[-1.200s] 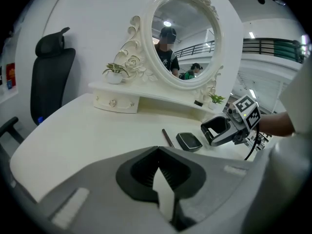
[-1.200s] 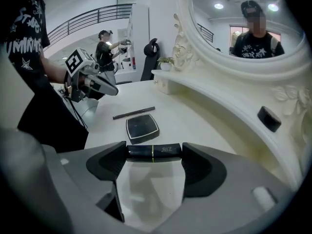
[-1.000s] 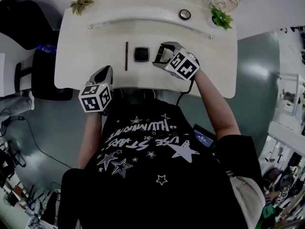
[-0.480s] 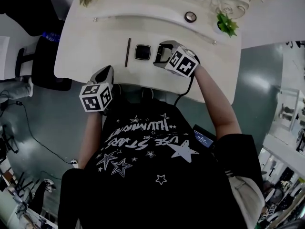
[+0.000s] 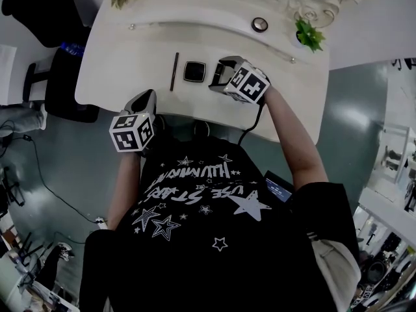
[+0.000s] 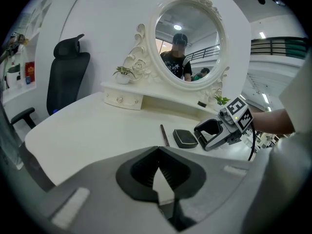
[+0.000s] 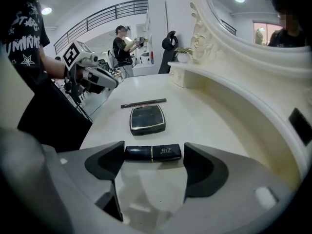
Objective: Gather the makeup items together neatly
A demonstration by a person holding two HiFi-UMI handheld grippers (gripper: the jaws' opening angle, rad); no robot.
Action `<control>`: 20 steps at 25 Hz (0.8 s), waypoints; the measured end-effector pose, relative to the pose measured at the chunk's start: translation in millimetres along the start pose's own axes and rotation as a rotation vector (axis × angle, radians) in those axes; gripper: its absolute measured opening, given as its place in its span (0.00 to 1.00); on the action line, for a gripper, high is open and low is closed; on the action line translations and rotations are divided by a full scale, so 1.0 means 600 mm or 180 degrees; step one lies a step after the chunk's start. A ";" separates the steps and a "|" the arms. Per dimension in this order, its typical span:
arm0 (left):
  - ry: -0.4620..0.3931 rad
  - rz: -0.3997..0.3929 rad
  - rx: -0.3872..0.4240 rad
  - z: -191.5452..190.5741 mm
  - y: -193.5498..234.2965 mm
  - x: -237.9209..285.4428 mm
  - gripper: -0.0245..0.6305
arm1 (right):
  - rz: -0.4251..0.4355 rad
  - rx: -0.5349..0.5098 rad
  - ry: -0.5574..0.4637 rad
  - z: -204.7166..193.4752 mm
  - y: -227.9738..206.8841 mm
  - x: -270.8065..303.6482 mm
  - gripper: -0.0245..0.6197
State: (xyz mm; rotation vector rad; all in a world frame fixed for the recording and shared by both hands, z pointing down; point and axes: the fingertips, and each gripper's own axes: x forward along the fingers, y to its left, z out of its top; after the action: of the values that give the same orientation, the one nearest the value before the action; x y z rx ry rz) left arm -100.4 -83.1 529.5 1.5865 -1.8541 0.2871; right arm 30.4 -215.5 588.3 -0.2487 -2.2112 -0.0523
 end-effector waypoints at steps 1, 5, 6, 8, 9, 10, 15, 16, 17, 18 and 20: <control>0.0001 -0.0009 0.0003 -0.001 -0.002 0.000 0.04 | -0.0019 0.0015 -0.0021 0.002 0.000 -0.003 0.69; -0.0019 -0.0038 0.0014 0.003 -0.006 0.002 0.04 | -0.0151 0.0150 -0.0219 0.014 -0.005 -0.034 0.74; -0.0032 -0.0042 0.0018 0.006 -0.007 0.002 0.04 | -0.0205 0.0214 -0.0290 0.019 -0.008 -0.047 0.75; -0.0062 -0.0053 0.0032 0.015 -0.007 0.003 0.04 | -0.0350 0.0354 -0.0444 0.029 -0.021 -0.074 0.76; -0.0080 -0.0061 0.0040 0.020 -0.008 0.004 0.04 | -0.0434 0.0419 -0.0518 0.034 -0.030 -0.087 0.76; -0.0100 -0.0070 0.0048 0.026 -0.008 0.005 0.04 | -0.0512 0.0478 -0.0585 0.038 -0.039 -0.100 0.76; -0.0203 -0.0118 0.0093 0.051 -0.012 0.010 0.04 | -0.0864 0.0613 -0.0752 0.052 -0.075 -0.145 0.74; -0.0225 -0.0132 0.0105 0.056 -0.015 0.011 0.04 | -0.0954 0.0629 -0.0777 0.054 -0.082 -0.153 0.74; -0.0248 -0.0147 0.0120 0.062 -0.017 0.011 0.04 | -0.1047 0.0653 -0.0808 0.055 -0.090 -0.161 0.74; -0.0272 -0.0162 0.0137 0.069 -0.020 0.011 0.04 | -0.1143 0.0684 -0.0844 0.057 -0.098 -0.170 0.74; -0.0320 -0.0192 0.0176 0.082 -0.024 0.012 0.04 | -0.1361 0.0761 -0.0920 0.062 -0.117 -0.188 0.73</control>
State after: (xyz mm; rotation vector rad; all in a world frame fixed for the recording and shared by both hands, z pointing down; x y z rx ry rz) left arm -104.3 -120.2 493.3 1.7194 -1.8845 0.2374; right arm 54.2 -297.9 479.8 0.3730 -2.4948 0.0156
